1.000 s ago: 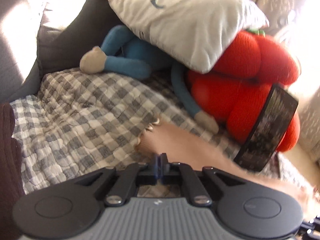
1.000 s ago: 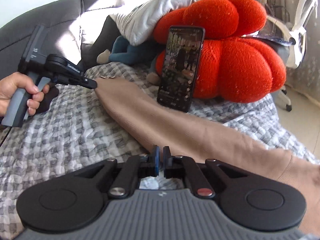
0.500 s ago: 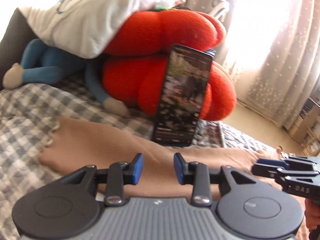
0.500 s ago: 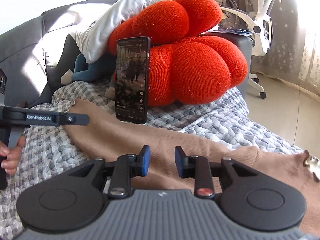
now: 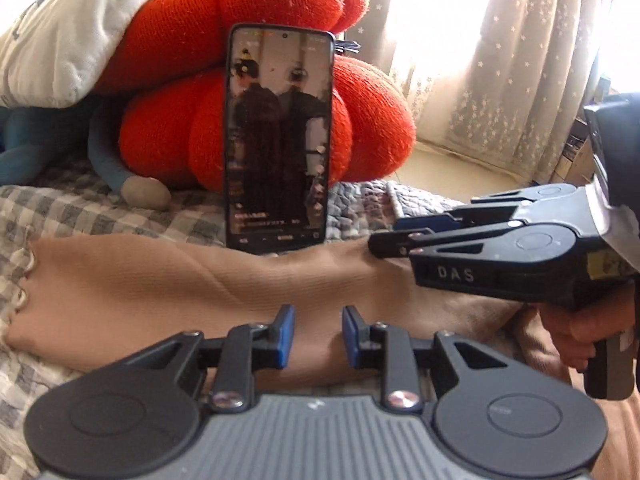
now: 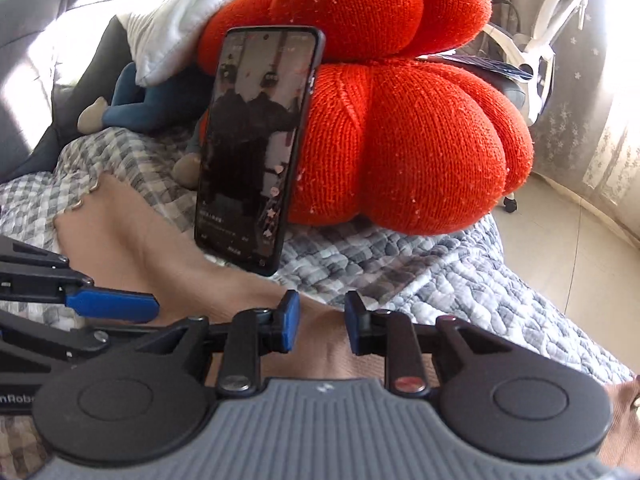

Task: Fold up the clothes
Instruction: 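Grasp the cuff with the left tool and pull the sleeve straight, then release the sleeve and bring both tools back over the collar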

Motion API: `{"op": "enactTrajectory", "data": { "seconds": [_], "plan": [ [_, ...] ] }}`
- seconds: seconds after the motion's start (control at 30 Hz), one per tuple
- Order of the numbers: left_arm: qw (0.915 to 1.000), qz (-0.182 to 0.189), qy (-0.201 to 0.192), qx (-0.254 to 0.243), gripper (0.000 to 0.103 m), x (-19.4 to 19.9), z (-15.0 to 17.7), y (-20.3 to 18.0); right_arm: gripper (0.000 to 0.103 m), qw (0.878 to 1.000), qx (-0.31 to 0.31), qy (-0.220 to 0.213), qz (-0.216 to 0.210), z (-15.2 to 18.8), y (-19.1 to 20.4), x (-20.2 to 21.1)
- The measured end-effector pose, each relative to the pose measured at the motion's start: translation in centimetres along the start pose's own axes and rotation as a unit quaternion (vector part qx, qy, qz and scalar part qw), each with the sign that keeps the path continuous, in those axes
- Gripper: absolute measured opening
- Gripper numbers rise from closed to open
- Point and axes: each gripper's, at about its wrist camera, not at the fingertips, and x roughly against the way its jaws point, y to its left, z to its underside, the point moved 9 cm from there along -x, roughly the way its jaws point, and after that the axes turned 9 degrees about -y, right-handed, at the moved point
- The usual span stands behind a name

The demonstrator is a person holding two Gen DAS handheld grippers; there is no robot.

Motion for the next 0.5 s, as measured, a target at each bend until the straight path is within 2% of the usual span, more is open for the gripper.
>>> {"op": "enactTrajectory", "data": {
  "seconds": [0.1, 0.23, 0.27, 0.37, 0.5],
  "plan": [
    [0.9997, -0.023, -0.011, 0.004, 0.028, -0.6, -0.6, 2.1, 0.026, 1.0, -0.027, -0.007, -0.012, -0.1, -0.5, 1.5],
    [0.9945, -0.099, -0.013, 0.033, 0.029, -1.5, -0.8, 6.1, 0.029, 1.0, -0.012, -0.011, 0.017, 0.2, -2.1, 3.7],
    [0.9933, -0.105, -0.016, 0.046, 0.03, -1.2, -0.9, 6.5, 0.029, 1.0, -0.015, -0.014, 0.024, 0.3, -2.9, 4.2],
    [0.9905, -0.104, -0.022, 0.087, 0.037, 0.2, -1.2, 6.9, 0.036, 0.998, -0.024, -0.019, 0.052, 0.7, -5.8, 6.2],
    [0.9942, -0.067, -0.023, 0.081, 0.042, 1.0, -1.5, 3.8, 0.044, 0.995, -0.051, -0.021, 0.089, 2.2, -9.8, 9.6]
  ]
}}
